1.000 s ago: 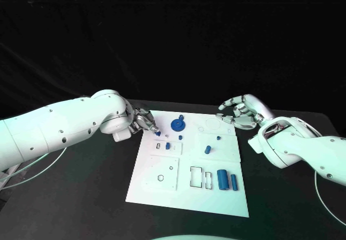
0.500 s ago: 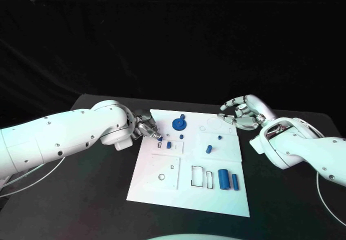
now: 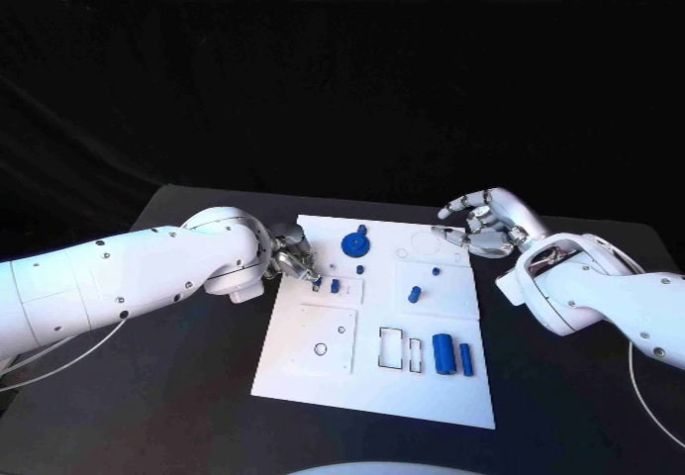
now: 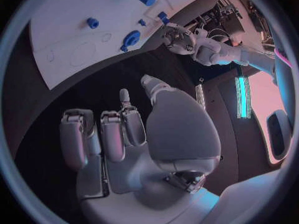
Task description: Assemble the parts on the task board
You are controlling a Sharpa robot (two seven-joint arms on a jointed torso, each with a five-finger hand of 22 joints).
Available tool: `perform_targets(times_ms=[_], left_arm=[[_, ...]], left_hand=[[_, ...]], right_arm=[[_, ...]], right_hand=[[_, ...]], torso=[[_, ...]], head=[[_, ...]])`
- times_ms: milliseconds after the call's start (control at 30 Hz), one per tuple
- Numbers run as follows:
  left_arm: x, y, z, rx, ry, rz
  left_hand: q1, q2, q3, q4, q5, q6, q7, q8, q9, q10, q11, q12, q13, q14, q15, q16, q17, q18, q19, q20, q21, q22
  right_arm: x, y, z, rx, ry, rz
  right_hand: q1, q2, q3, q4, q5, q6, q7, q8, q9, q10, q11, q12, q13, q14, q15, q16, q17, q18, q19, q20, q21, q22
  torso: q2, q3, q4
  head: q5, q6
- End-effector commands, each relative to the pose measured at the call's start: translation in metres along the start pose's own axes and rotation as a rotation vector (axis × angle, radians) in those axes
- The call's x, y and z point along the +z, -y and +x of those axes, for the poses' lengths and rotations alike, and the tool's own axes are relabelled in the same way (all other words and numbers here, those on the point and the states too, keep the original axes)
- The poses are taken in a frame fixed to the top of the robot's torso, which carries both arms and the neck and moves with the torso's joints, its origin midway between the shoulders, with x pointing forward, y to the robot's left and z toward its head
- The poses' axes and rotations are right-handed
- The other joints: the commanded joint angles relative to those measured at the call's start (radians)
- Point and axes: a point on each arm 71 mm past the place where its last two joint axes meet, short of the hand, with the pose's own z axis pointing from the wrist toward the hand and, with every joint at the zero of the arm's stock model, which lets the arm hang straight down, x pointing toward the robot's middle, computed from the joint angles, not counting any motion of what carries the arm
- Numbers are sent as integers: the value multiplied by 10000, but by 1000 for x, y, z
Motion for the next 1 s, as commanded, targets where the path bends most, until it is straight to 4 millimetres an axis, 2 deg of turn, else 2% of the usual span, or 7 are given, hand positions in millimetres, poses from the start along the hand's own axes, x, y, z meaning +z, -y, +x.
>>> perform_targets(times_ms=[33, 333, 1000], left_arm=[[0, 1, 2, 472, -41, -74], [0, 0, 4, 760, -266, -171], [1, 1, 7, 910, -568, -222]], left_hand=[[-25, 71, 1879, -1924, 60, 149, -66, 57, 631, 64, -9, 46, 1, 944, -73, 44, 2281, -181, 56, -42, 36, 4], [-29, 69, 1881, -1926, 64, 153, -68, 57, 633, 61, -10, 37, -11, 942, -74, 40, 2273, -183, 58, -43, 38, 10], [-42, 63, 1888, -1932, 72, 165, -72, 60, 638, 55, -14, 15, -39, 945, -78, 46, 2285, -182, 58, -46, 38, 8]], right_arm=[[0, -1, 1, -30, -112, -111], [0, -1, 1, -28, -113, -110], [-1, -1, 1, -26, -110, -118]], right_hand=[[-21, 91, 19, 55, 43, 11, -40, 32, -6, -23, -42, -24, 954, 672, -40, -64, 952, 198, 441, -11, -34, 1943], [-21, 91, 19, 55, 43, 11, -40, 32, -6, -23, -42, -24, 954, 672, -40, -64, 952, 198, 441, -11, -34, 1943], [-26, 87, 13, 68, 58, 13, -42, 37, -6, -20, -43, -22, 955, 674, -41, -63, 961, 197, 443, -13, -34, 1944]], torso=[[3, 5, 9], [1, -2, 4], [-9, 9, 7]], head=[[-11, -9], [5, -39], [25, -51]])
